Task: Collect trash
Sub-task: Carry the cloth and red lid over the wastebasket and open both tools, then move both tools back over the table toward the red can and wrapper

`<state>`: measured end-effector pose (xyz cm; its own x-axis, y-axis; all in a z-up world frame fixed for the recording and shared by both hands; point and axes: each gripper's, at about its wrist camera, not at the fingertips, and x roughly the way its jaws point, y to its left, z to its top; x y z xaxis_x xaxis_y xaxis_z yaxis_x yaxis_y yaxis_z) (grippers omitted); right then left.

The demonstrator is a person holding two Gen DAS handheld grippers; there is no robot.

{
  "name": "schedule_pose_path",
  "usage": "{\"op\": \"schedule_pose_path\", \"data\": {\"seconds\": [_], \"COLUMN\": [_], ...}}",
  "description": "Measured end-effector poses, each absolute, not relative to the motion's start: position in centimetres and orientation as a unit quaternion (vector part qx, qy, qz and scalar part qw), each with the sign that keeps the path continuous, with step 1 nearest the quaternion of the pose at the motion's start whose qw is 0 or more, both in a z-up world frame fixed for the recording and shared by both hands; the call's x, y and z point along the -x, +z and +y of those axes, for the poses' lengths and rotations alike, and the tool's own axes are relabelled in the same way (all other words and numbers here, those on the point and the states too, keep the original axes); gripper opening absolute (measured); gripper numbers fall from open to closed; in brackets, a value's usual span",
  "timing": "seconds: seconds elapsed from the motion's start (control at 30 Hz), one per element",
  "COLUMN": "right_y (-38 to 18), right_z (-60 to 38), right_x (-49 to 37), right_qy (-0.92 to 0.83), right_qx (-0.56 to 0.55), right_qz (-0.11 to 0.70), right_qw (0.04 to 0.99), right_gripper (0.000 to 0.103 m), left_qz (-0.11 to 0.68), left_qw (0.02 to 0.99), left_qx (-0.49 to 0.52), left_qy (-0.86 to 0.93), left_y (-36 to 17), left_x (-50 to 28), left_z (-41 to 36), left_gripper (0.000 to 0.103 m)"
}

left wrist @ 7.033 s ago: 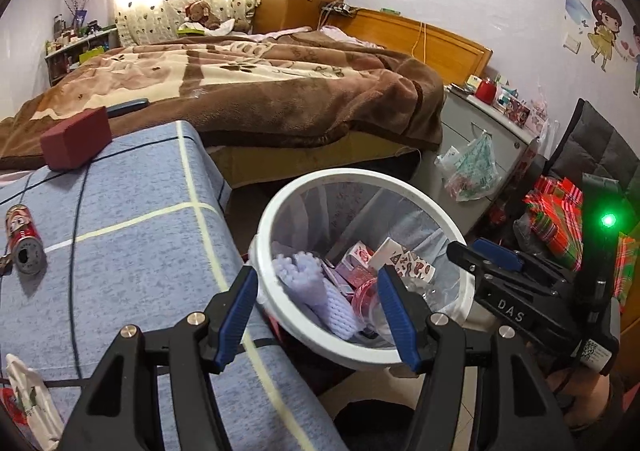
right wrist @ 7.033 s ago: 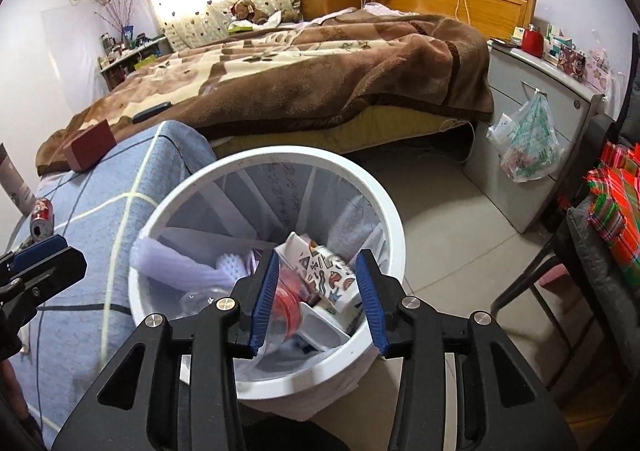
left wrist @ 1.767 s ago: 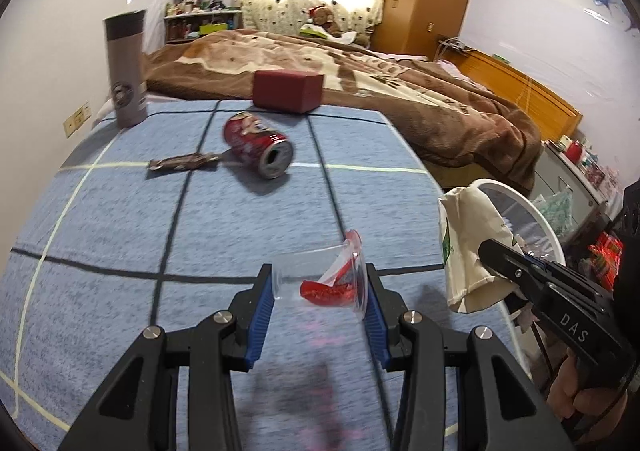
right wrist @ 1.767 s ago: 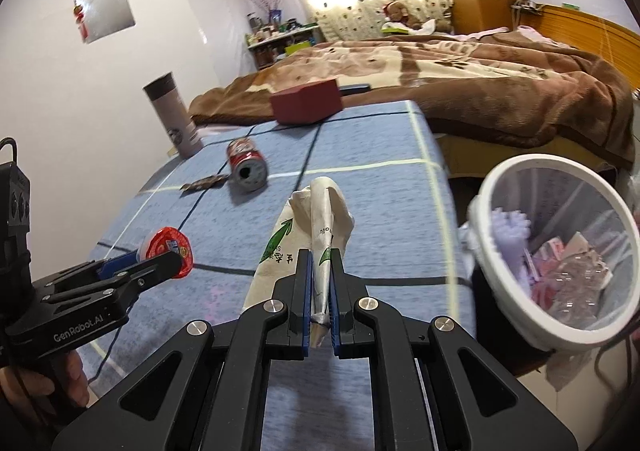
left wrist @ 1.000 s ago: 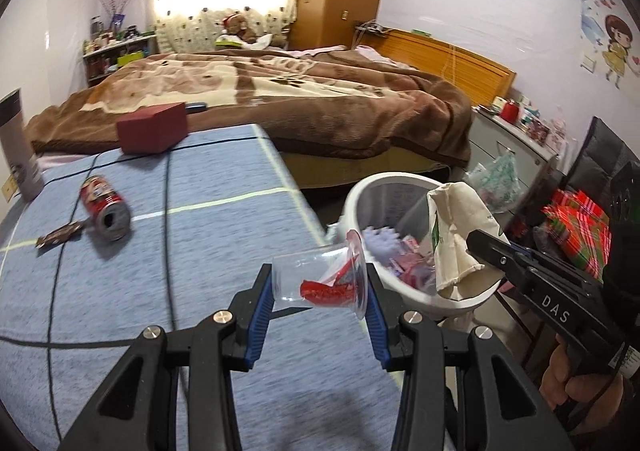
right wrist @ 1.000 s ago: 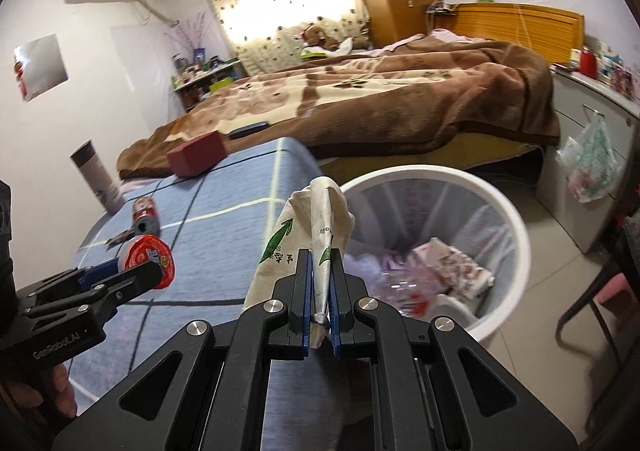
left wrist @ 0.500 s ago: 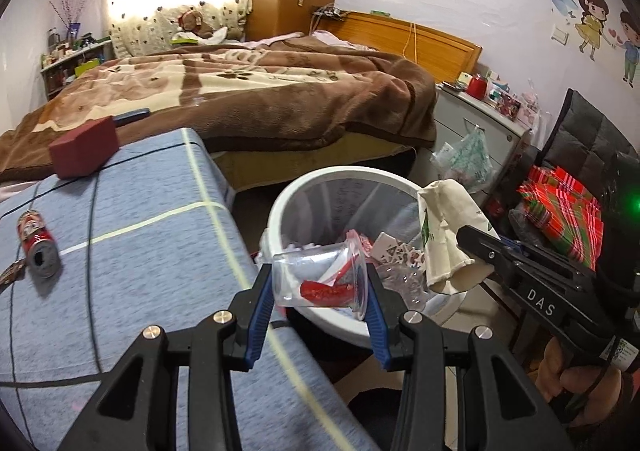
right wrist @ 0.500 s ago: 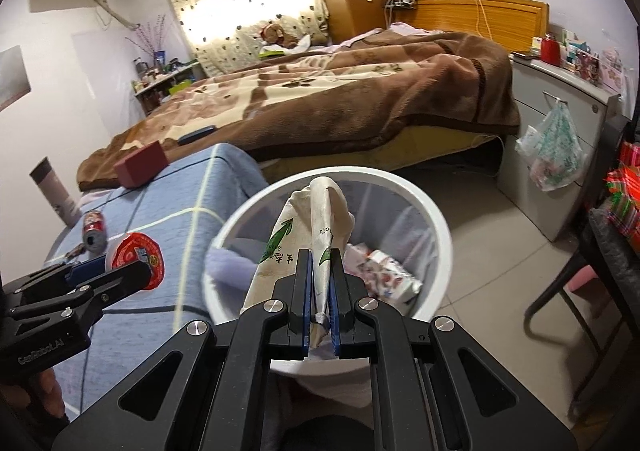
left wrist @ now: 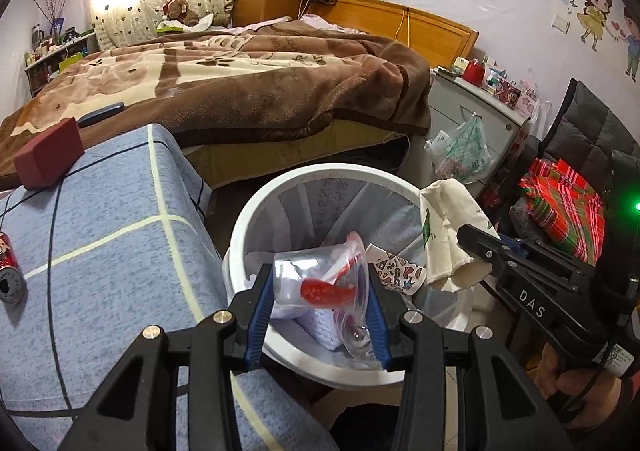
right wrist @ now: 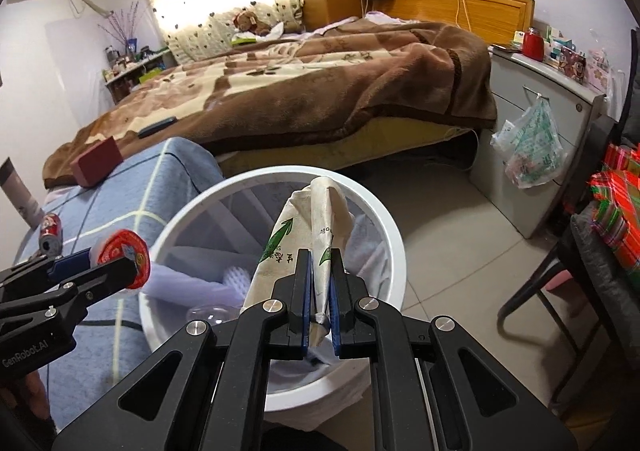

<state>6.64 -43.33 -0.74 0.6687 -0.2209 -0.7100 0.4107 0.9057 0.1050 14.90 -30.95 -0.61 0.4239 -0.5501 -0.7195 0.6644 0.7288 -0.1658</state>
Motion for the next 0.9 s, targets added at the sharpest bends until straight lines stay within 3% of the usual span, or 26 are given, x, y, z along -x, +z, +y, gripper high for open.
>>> {"op": "schedule_pose_path", "data": {"seconds": [0.13,0.23,0.4,0.9], "right_y": [-1.1,-1.2,-1.0,0.0], "right_z": [-43.5,-43.6,-43.6,-41.2], "right_x": [-6.8,-6.6,-6.4,-6.0], "right_qy": [-0.179,-0.185,-0.184,-0.17], "right_qx": [-0.12,-0.122,-0.126,-0.13], "right_qz": [0.378,0.379,0.373,0.351], "right_qw": [0.9,0.899,0.901,0.912], "right_gripper": [0.01,0.014,0.051,0.051], "left_qz": [0.401,0.399,0.394,0.378], "left_qw": [0.839,0.841,0.846,0.865], "left_qx": [-0.069,-0.069,-0.067,-0.046], "left_qy": [-0.361,-0.359,-0.352,-0.327], "left_y": [-0.8,-0.7,-0.3,1.0], "left_x": [-15.0,-14.8,-14.7,-14.2], "left_z": [-31.1,-31.0,-30.3,-26.0], "left_gripper": [0.055,0.057,0.063,0.063]}}
